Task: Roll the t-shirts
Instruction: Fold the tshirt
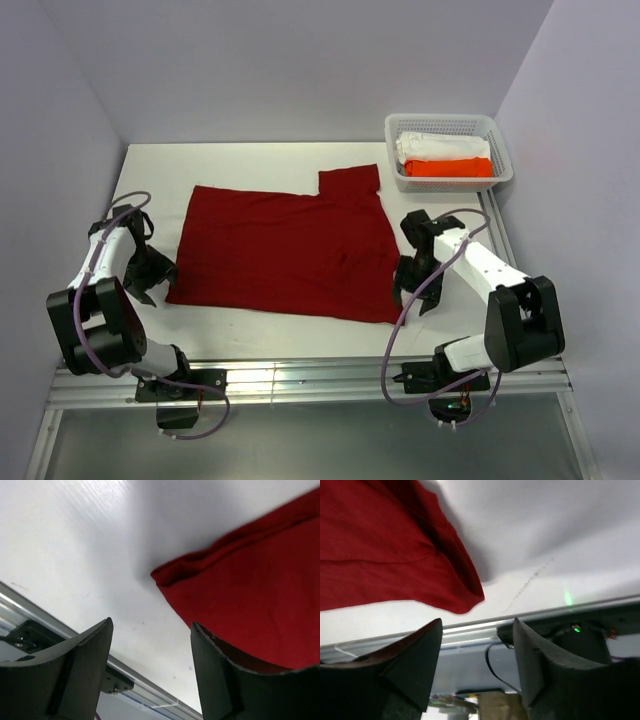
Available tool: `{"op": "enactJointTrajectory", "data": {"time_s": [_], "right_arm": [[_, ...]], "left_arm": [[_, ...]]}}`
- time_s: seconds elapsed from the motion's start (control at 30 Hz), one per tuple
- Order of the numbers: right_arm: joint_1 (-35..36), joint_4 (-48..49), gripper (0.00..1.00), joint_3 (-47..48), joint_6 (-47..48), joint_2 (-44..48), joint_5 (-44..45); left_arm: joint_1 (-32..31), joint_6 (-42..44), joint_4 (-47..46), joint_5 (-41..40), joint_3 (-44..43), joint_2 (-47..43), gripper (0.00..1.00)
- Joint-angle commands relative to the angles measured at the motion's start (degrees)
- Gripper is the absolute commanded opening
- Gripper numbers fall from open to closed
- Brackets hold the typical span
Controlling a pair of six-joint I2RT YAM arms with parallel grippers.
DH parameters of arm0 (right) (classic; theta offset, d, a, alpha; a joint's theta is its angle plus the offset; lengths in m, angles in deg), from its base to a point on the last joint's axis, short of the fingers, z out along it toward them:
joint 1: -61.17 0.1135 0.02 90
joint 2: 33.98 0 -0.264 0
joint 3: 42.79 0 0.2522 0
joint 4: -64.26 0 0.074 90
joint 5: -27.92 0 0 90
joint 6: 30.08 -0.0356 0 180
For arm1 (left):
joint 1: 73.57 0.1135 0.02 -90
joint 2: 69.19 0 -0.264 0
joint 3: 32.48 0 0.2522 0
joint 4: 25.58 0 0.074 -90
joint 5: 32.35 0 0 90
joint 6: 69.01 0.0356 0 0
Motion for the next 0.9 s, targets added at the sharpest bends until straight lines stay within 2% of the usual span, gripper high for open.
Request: {"op": "enactJointTrajectory", "data": {"time_s": [0.0, 0.13, 0.17, 0.27, 0.37, 0.43, 0.5, 0.63, 0.77, 0.87], "right_arm": [[0.4, -5.9, 0.69, 8.4, 0.9, 1.0, 4.4], [0.3, -6.8, 0.67, 22.2, 2.7, -4.6, 7.3], [0.2, -6.5, 0.66, 28.1, 3.8, -6.0, 7.8], [0.2, -4.5, 0.62, 38.5, 5.5, -12.2, 6.5], [0.2, -2.6, 0.59, 45.3, 6.2, -17.1, 5.7], [0.2, -2.3, 0.57, 47.0, 6.2, -18.9, 3.6], [0.4, -2.0, 0.55, 46.4, 5.7, -19.2, 2.8], [0.6, 1.3, 0.54, 38.5, 4.1, -14.7, 1.6], [0.7, 4.7, 0.54, 30.2, 2.1, -11.3, -0.1], [0.9, 5.2, 0.54, 27.9, 1.6, -10.1, -0.2]], "left_arm": [[0.3, 0.1, 3.4, 0.3, -5.3, -3.7, 0.69], [0.3, 1.1, 2.7, 2.9, -13.8, 1.0, 0.69], [0.3, 1.1, 2.2, 3.6, -15.7, 2.1, 0.69], [0.3, 2.1, -1.3, 7.4, -23.3, 7.3, 0.69], [-0.1, 3.0, -2.5, 8.1, -31.0, 13.4, 0.68], [-0.1, 3.5, -1.3, 8.1, -32.2, 16.7, 0.68], [-0.2, 3.8, -0.9, 8.1, -28.9, 15.6, 0.68], [0.0, 3.9, -1.3, 8.1, -18.1, 11.0, 0.66], [-0.1, 2.6, -3.9, 11.7, -7.4, 7.8, 0.64], [-0.1, 2.1, -5.6, 12.1, -3.9, 6.0, 0.61]]}}
